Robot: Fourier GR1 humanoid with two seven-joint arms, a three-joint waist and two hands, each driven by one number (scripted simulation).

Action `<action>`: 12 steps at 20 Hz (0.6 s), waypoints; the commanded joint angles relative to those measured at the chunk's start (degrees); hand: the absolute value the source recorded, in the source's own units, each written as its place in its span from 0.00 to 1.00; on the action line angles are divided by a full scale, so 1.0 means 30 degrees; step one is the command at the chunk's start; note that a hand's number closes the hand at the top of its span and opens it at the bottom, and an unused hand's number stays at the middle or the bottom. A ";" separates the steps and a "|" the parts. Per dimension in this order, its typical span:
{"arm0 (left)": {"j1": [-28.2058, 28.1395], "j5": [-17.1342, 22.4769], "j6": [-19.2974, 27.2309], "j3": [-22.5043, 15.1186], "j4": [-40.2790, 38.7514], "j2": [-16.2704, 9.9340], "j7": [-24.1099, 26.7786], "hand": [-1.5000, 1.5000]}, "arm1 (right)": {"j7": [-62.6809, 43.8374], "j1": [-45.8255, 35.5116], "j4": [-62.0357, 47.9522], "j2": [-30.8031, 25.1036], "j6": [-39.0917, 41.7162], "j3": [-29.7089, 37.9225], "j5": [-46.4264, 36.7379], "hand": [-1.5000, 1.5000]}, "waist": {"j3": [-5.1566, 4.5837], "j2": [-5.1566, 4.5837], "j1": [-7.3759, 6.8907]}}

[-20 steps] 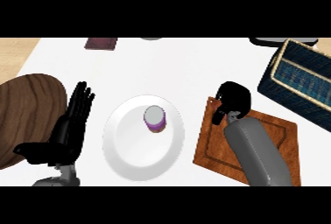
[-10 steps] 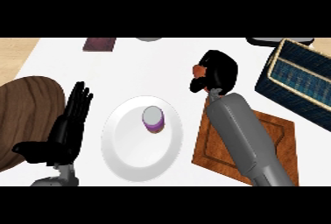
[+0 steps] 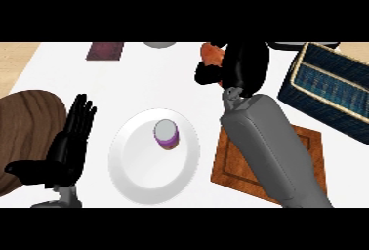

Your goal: Pick the sweet potato from the cutting board and place it in the basket

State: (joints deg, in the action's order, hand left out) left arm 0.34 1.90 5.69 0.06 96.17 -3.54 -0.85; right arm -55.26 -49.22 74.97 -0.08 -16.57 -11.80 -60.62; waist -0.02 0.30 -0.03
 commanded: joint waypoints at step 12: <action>0.0034 -0.0048 -0.0127 0.0323 -0.0845 0.0046 0.0951 0.50 | -0.3147 0.1426 0.5065 -0.3501 0.7283 0.2459 -0.1807 1.00 | -0.0008 -0.0026 0.0238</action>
State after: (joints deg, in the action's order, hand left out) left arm 0.66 1.74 5.72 0.46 95.53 -3.40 -0.64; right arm -60.91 -45.90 87.78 -6.85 -2.13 -6.51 -65.55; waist -0.03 0.28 0.55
